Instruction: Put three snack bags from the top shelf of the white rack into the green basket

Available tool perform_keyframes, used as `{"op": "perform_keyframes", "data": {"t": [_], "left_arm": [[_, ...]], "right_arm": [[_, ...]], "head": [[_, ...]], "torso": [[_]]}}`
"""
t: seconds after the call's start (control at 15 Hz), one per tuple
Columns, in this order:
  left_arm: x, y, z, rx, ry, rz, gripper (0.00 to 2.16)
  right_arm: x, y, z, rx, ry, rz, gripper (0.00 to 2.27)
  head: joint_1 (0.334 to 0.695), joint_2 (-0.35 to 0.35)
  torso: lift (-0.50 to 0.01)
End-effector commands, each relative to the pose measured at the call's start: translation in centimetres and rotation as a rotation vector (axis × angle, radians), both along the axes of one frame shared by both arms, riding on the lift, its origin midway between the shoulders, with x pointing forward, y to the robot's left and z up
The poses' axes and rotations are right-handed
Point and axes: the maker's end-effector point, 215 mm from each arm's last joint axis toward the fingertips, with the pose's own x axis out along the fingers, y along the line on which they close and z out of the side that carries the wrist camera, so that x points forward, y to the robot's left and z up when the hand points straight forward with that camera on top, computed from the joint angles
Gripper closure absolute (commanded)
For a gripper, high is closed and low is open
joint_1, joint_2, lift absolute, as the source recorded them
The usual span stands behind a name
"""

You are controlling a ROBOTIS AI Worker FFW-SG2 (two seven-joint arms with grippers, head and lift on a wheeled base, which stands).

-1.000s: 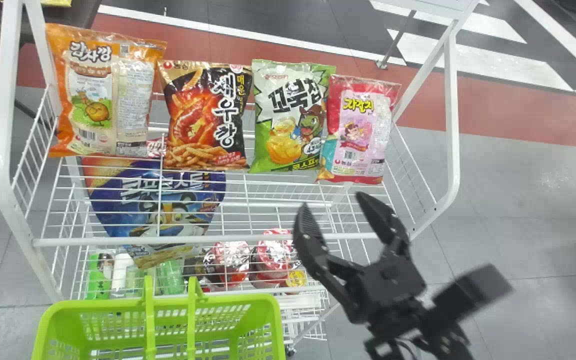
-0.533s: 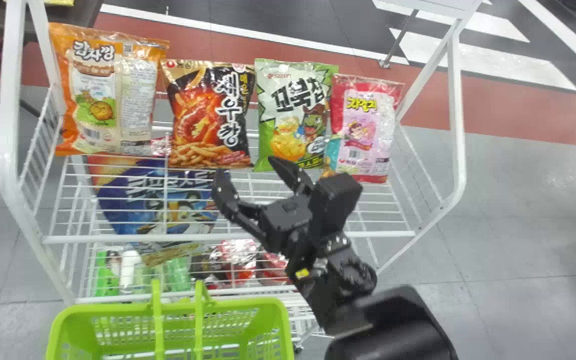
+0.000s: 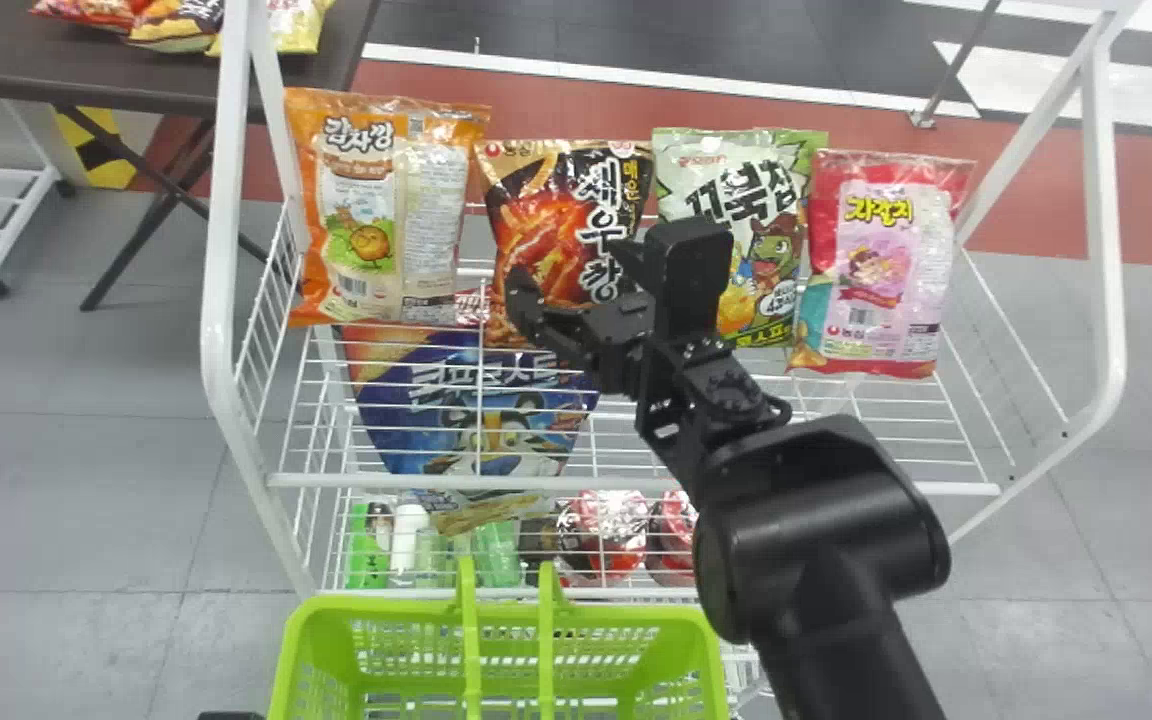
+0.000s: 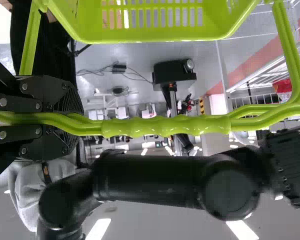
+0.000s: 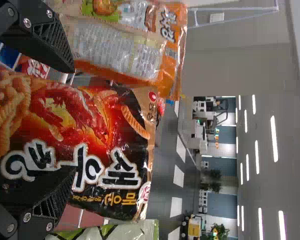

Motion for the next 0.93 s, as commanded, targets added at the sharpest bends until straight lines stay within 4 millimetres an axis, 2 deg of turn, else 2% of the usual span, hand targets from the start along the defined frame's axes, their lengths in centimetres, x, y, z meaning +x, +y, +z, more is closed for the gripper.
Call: {"op": "perform_keyframes", "data": {"t": [0.0, 0.2, 0.27, 0.33, 0.4, 0.47, 0.6, 0.67, 0.87], "left_arm": [[0.5, 0.1, 0.2, 0.001, -0.002, -0.010, 2.14], [0.9, 0.0, 0.1, 0.002, 0.003, -0.023, 2.14], [1.1, 0.1, 0.1, 0.002, 0.004, -0.024, 2.14], [1.1, 0.0, 0.1, 0.001, 0.007, -0.025, 2.14], [1.3, 0.0, 0.0, 0.000, 0.009, -0.026, 2.14], [1.4, 0.0, 0.0, 0.002, 0.009, -0.027, 2.14], [1.4, -0.1, 0.0, 0.002, 0.009, -0.029, 2.14], [1.4, -0.1, 0.1, 0.002, 0.010, -0.031, 2.14], [1.4, 0.0, 0.1, 0.000, 0.014, -0.032, 2.14]], "right_arm": [[0.8, -1.3, -0.8, -0.063, -0.002, -0.044, 0.14], [2.0, -3.5, -3.1, -0.083, 0.069, -0.083, 0.15], [2.2, -4.0, -3.3, -0.075, 0.084, -0.079, 0.34], [2.1, -3.9, -3.9, -0.066, 0.115, -0.057, 0.75], [1.9, -4.0, -4.5, -0.062, 0.138, -0.051, 1.53], [1.4, -3.9, -5.4, -0.062, 0.172, -0.040, 1.94], [0.5, -3.2, -4.9, -0.053, 0.157, -0.012, 2.08], [0.2, -2.8, -4.0, -0.052, 0.137, -0.006, 2.11], [-0.7, -2.3, -3.3, -0.045, 0.127, 0.019, 2.11]], "head": [[0.695, -0.142], [0.695, -0.176], [0.695, -0.184], [0.695, -0.188], [0.695, -0.191], [0.695, -0.193], [0.695, -0.197], [0.695, -0.195], [0.695, -0.190]], "torso": [[0.000], [0.000], [0.000], [0.000], [0.000], [0.000], [0.000], [0.000], [0.000]]}}
